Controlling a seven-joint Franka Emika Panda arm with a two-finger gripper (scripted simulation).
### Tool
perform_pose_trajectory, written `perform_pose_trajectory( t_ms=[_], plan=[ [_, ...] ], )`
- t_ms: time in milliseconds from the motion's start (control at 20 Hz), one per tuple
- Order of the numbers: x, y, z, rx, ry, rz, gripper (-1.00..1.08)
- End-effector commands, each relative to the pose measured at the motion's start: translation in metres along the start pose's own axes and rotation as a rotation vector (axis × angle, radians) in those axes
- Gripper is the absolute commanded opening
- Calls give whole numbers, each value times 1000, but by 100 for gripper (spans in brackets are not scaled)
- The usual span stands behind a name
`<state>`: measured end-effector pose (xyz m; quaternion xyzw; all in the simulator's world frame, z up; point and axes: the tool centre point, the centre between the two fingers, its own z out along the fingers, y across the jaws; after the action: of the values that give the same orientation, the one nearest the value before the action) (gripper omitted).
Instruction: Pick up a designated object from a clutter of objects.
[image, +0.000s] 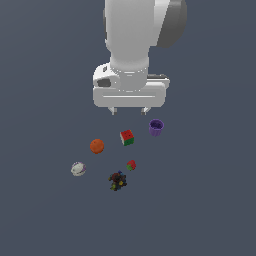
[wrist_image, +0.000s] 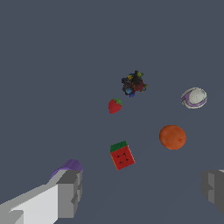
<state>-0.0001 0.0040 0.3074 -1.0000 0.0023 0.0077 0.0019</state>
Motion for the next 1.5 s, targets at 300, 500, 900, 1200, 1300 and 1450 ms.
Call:
perform_pose_trajectory(
  t_ms=[300,500,900,1200,1300,1450],
  plan=[
    [6,-4,-6,17,20,17,100],
    [8,-6,-9,22,27,24,100],
    [10,4,4,21,26,-3,100],
    [13,22,29,20,26,-55,100],
    [13,30,39,19,26,-78,100],
    [13,45,59,18,26,-119,100]
  ],
)
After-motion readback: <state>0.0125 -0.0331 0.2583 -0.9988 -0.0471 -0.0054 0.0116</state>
